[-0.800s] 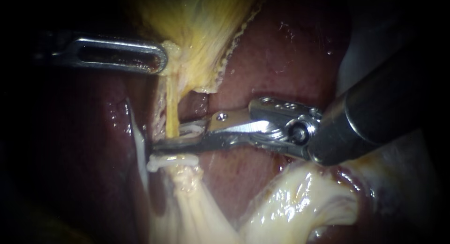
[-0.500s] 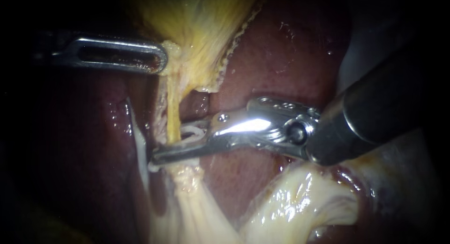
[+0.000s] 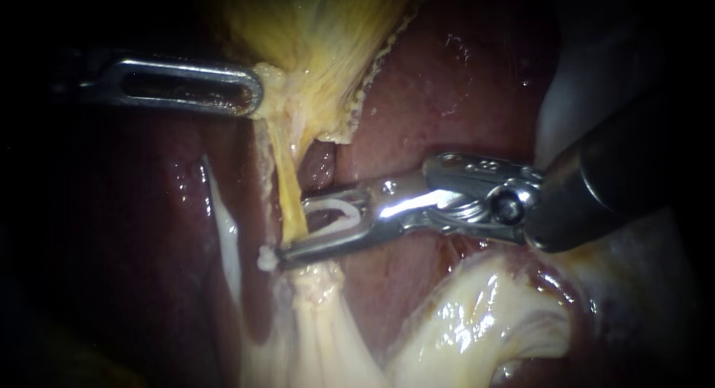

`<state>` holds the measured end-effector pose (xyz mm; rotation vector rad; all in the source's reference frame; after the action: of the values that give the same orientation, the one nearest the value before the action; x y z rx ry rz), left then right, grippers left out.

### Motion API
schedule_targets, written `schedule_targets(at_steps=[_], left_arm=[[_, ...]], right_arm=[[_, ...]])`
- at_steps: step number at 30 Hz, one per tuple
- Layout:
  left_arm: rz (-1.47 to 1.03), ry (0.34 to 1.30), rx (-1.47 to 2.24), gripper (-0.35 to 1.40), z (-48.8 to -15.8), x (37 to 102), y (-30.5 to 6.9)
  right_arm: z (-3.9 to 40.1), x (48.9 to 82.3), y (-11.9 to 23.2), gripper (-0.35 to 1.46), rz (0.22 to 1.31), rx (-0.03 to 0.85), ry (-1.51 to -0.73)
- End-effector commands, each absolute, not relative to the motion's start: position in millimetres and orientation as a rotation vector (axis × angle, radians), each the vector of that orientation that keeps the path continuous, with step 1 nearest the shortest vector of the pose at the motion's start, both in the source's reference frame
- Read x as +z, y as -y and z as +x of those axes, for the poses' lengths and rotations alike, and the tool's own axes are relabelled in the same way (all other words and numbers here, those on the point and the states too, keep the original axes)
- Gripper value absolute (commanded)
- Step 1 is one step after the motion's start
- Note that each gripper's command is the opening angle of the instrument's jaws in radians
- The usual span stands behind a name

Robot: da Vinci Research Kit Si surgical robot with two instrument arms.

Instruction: Clipping second clip left tube

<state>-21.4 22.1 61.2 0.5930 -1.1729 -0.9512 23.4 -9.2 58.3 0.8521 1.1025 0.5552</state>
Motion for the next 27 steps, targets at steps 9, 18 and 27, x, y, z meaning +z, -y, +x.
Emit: schedule_targets(at_steps=[9, 18, 27], left_arm=[[0.593, 1.173, -0.950, -0.35, -21.3, 61.2, -22.1], [0.594, 1.173, -0.950, -0.35, -21.1, 61.2, -22.0], [0.594, 1.173, -0.949, -0.35, -21.1, 61.2, -22.0]], right_arm=[[20.3, 57.7, 9.2, 0.50, 0.855, 0.542, -1.079], [18.4, 55.3, 8.6, 0.50, 0.868, 0.539, -1.090], [19.4, 53.9, 7.7, 0.50, 0.906, 0.551, -1.176]])
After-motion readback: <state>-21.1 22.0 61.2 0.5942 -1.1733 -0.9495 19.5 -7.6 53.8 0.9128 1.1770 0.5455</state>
